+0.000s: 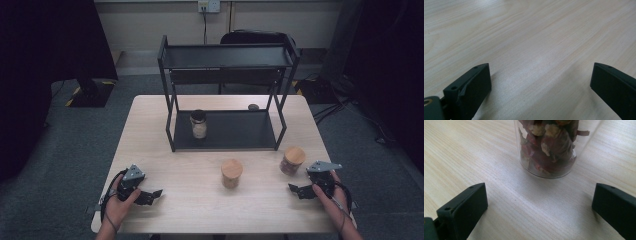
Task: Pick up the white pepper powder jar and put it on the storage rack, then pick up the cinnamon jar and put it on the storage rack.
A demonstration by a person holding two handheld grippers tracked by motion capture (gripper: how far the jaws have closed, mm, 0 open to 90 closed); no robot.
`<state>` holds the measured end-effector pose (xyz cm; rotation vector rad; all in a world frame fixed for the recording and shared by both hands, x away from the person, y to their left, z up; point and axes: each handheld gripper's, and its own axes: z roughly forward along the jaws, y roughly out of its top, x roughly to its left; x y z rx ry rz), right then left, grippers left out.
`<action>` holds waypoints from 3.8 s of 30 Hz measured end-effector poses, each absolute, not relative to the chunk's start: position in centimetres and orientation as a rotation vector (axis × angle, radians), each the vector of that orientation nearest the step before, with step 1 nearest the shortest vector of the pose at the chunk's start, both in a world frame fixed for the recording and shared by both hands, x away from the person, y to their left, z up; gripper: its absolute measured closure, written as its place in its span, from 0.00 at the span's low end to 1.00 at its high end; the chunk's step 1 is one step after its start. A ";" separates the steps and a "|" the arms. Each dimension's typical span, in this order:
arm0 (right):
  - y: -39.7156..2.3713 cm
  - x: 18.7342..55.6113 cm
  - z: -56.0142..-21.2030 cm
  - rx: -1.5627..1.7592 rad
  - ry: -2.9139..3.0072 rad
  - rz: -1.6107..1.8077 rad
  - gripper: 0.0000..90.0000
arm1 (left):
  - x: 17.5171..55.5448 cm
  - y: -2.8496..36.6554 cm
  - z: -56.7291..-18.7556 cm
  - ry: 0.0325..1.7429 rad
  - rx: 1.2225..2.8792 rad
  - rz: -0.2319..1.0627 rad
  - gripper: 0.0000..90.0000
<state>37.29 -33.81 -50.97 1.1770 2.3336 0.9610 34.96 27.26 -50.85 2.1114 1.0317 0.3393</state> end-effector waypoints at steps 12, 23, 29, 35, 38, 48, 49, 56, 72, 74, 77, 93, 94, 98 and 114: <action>-33.8 37.3 -51.0 1.174 2.337 0.961 0.00 | 34.5 27.4 -51.1 0.985 2.179 0.405 0.00; -33.8 37.2 -51.0 1.181 2.331 0.960 0.00 | 34.5 27.5 -51.2 0.973 2.172 0.404 0.00; -33.9 37.2 -50.9 1.182 2.332 0.960 0.00 | 34.5 27.5 -51.2 0.972 2.173 0.404 0.00; -34.3 37.1 -50.8 1.185 2.339 0.958 0.00 | 34.5 27.5 -51.2 0.973 2.172 0.404 0.00; -34.3 37.0 -50.7 1.185 2.352 0.960 0.01 | 34.5 27.5 -51.2 0.973 2.172 0.404 0.00; -34.1 36.5 -49.7 1.168 2.368 0.982 0.01 | 34.5 27.5 -51.2 0.973 2.172 0.404 0.00; -34.0 36.5 -49.6 1.166 2.372 0.983 0.01 | 34.5 27.5 -51.2 0.972 2.172 0.405 0.00; -33.0 35.9 -49.5 1.136 2.411 0.982 0.01 | 34.5 27.5 -51.2 0.973 2.173 0.405 0.00; -30.1 35.6 -48.7 1.034 2.457 1.007 0.01 | 34.5 27.5 -51.2 0.973 2.172 0.405 0.00; -29.9 35.8 -48.6 1.031 2.456 1.019 0.01 | 34.5 27.5 -51.2 0.972 2.172 0.405 0.00; -29.6 35.9 -48.5 1.026 2.461 1.028 0.01 | 34.5 27.5 -51.2 0.973 2.172 0.404 0.00; -27.2 36.3 -48.1 0.964 2.489 1.058 0.01 | 34.5 27.5 -51.2 0.973 2.172 0.404 0.00; -27.0 36.3 -48.1 0.956 2.491 1.062 0.01 | 34.5 27.5 -51.2 0.973 2.172 0.404 0.00; -26.4 36.4 -48.0 0.941 2.495 1.066 0.01 | 34.5 27.5 -51.2 0.973 2.172 0.404 0.00; -23.5 37.0 -47.8 0.891 2.520 1.109 0.01 | 34.5 27.5 -51.2 0.972 2.172 0.404 0.00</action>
